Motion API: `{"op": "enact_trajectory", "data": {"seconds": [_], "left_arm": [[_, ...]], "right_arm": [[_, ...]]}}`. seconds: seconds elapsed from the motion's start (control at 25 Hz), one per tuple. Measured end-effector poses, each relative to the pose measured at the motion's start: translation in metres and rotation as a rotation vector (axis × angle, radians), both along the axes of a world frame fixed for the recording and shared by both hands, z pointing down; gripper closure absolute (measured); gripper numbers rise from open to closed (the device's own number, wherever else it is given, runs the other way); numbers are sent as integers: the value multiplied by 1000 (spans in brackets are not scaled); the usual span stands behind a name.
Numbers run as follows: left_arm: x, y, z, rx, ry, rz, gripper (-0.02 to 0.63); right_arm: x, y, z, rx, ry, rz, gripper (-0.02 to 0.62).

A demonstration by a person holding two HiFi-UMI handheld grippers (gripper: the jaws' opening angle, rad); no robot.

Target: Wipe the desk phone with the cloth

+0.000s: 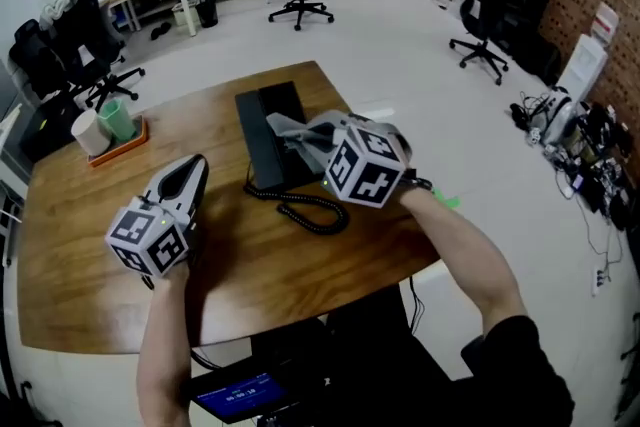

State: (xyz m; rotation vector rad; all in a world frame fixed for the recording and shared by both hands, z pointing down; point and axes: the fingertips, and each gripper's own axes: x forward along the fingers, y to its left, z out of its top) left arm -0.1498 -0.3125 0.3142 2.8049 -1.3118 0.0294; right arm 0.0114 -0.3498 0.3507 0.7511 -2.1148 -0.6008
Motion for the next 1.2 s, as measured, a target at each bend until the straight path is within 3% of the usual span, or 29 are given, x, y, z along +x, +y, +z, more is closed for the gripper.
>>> {"op": "enact_trajectory", "data": {"seconds": [0.36, 0.6, 0.8, 1.0, 1.2], "left_arm": [[24, -8, 0, -38, -12, 62, 597], [31, 4, 1, -22, -130, 49, 597], [56, 27, -15, 4, -132, 95, 597], [77, 48, -46, 60, -114, 138, 597], [97, 69, -84, 125, -94, 162, 597]], "right_arm": [[25, 63, 18, -117, 10, -59, 569], [34, 93, -40, -48, -309, -44, 569], [40, 124, -93, 23, -596, -98, 569], [56, 149, -122, 31, -752, -145, 569], [79, 163, -137, 31, -839, -158, 569]]}}
